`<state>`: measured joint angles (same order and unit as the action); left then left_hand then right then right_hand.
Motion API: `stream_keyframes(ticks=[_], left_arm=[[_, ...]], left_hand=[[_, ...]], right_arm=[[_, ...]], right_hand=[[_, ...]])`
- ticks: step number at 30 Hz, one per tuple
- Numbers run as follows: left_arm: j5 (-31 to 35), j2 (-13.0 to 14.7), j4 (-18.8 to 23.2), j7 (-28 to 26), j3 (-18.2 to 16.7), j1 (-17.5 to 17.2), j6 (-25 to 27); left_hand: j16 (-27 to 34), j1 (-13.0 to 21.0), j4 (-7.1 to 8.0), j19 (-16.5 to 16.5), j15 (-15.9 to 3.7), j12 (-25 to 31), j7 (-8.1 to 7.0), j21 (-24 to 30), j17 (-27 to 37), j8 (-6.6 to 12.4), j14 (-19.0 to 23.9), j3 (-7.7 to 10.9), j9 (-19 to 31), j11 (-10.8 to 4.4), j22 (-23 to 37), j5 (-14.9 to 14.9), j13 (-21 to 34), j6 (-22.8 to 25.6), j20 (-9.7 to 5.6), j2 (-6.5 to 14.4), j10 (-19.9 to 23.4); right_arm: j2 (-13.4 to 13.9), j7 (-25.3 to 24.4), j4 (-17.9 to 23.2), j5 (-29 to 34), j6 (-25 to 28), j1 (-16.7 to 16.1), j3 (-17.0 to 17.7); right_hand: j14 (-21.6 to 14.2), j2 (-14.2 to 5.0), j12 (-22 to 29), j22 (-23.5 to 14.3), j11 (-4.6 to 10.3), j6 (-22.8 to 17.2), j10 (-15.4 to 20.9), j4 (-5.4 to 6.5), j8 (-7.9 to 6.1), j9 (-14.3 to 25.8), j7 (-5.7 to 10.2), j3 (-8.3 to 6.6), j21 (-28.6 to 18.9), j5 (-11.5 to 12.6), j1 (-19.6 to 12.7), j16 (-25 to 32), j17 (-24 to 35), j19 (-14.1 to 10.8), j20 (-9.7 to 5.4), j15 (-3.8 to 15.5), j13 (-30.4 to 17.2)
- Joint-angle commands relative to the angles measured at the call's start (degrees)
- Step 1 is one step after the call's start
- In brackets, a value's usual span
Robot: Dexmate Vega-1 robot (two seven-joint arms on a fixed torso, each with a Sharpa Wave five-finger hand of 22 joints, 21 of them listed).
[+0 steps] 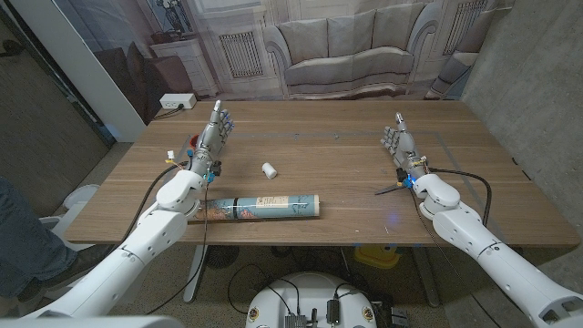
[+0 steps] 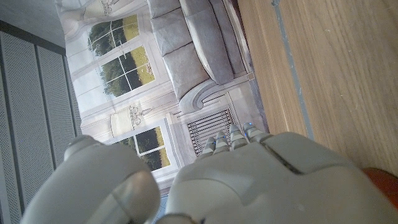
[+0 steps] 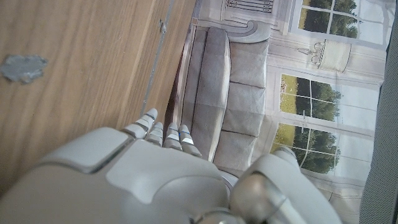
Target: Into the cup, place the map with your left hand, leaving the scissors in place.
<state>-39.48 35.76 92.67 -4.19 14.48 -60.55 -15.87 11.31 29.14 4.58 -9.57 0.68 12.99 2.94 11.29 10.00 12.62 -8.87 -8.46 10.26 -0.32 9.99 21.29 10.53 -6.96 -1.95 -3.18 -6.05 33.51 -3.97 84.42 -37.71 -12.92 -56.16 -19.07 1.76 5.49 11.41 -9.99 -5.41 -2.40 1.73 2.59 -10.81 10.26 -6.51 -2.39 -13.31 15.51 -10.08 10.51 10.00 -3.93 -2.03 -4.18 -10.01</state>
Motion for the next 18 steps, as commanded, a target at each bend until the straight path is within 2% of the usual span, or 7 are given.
stream_keyframes(ticks=[1, 11, 18], left_arm=[[2.02, 1.49, 3.68, -1.86, -1.09, -3.0, -1.36], [2.41, 3.05, 6.27, -3.16, -2.38, -5.25, -0.14], [3.44, 3.22, 7.24, -3.8, -3.33, -7.12, -1.77]], left_hand=[[0.4, 0.73, -0.42, -1.43, 0.0, 0.67, -0.15, 0.45, 0.31, 0.46, 0.56, 0.05, 0.35, 0.01, 0.26, 0.4, 0.23, 0.61, -0.03, 0.2, 0.94], [0.49, 1.39, -0.66, -1.23, -0.08, 0.7, -0.04, 0.45, 0.32, 0.56, 1.41, 0.1, 0.37, 0.0, 0.28, 0.46, 0.26, 1.52, 0.14, 0.51, 1.56], [0.57, 2.0, -0.85, -0.89, -0.13, 0.88, -0.01, 0.51, 0.33, 0.78, 2.26, 0.14, 0.38, -0.14, 0.29, 0.47, 0.28, 2.72, 0.19, 0.82, 2.59]], right_arm=[[0.78, -0.43, 1.25, 0.69, -0.99, -1.33, 0.48], [1.37, -2.29, 3.26, 1.48, -0.79, -2.84, 0.92], [1.71, -3.4, 4.48, 2.07, -0.57, -3.68, 1.13]], right_hand=[[-0.76, -0.15, 0.31, -0.28, 0.23, -0.2, 0.6, -0.05, -0.33, 0.15, 0.35, 0.34, 0.3, 0.3, -0.57, 0.5, 0.27, -1.02, -0.24, 0.11, -0.17], [-1.14, -0.32, 0.45, -0.3, 0.1, -0.67, 1.08, -0.11, -0.46, 0.17, 0.39, 0.43, 0.36, 0.38, -0.76, 0.53, 0.3, -1.42, -0.39, 0.17, -0.19], [-1.25, -0.42, 0.48, -0.31, 0.17, -0.82, 1.23, -0.14, -0.49, 0.17, 0.44, 0.46, 0.42, 0.42, -0.85, 0.52, 0.31, -1.54, -0.37, 0.19, -0.2]])
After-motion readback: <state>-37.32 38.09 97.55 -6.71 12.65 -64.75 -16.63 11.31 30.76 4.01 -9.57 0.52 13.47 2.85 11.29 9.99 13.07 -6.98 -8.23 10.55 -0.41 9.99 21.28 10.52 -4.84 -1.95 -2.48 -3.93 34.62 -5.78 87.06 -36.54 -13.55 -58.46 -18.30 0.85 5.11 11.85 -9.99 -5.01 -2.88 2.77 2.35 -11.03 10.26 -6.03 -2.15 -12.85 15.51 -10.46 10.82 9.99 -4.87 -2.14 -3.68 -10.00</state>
